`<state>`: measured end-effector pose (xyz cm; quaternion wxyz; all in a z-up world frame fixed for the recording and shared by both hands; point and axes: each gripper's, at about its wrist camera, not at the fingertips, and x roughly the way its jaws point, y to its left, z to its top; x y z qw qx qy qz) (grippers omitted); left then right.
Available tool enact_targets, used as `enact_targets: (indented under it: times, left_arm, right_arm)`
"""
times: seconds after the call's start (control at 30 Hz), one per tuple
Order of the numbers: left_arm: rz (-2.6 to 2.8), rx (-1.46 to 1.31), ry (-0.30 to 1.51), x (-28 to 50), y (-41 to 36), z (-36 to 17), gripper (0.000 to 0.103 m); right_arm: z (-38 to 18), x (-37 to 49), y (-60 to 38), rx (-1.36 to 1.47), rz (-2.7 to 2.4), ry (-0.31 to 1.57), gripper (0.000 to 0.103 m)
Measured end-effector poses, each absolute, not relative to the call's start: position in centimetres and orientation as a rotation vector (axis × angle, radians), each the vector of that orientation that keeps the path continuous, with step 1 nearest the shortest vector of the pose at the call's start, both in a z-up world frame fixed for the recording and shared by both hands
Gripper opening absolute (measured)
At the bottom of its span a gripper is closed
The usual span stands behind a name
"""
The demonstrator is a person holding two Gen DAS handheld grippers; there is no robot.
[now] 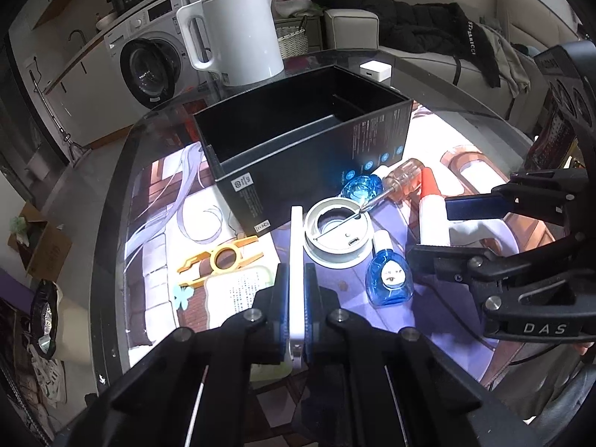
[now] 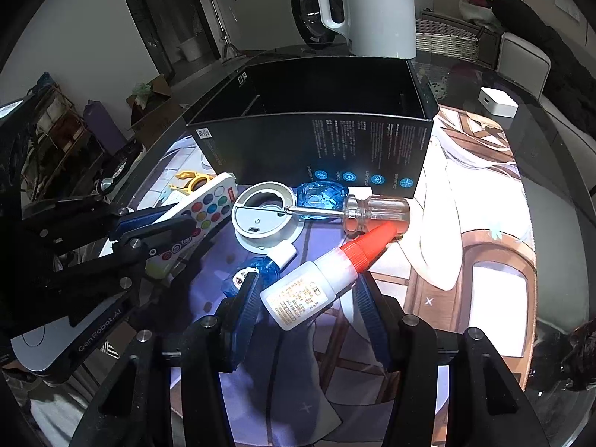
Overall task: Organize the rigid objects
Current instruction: 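Close left tool on the white remote while right tool grasps the glue bottle, then lift the remote with left tool while right tool carries glue over the box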
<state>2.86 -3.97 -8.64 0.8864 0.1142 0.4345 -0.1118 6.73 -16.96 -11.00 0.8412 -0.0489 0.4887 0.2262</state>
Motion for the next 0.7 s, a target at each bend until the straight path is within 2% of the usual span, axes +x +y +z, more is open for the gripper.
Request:
enact_targets:
  times: [0.4, 0.7]
  left_arm:
    - [-0.254, 0.224, 0.622, 0.5, -3.6, -3.4, 0.004]
    - [-0.179, 0.141, 0.392, 0.0, -2.2, 0.8, 0.004]
  right_arm:
    - [-6.6, 5.0, -16.7, -0.109, 0.507, 0.800, 0.052]
    - [-0.7, 1.8, -16.4, -0.142, 0.498, 0.391, 0.052]
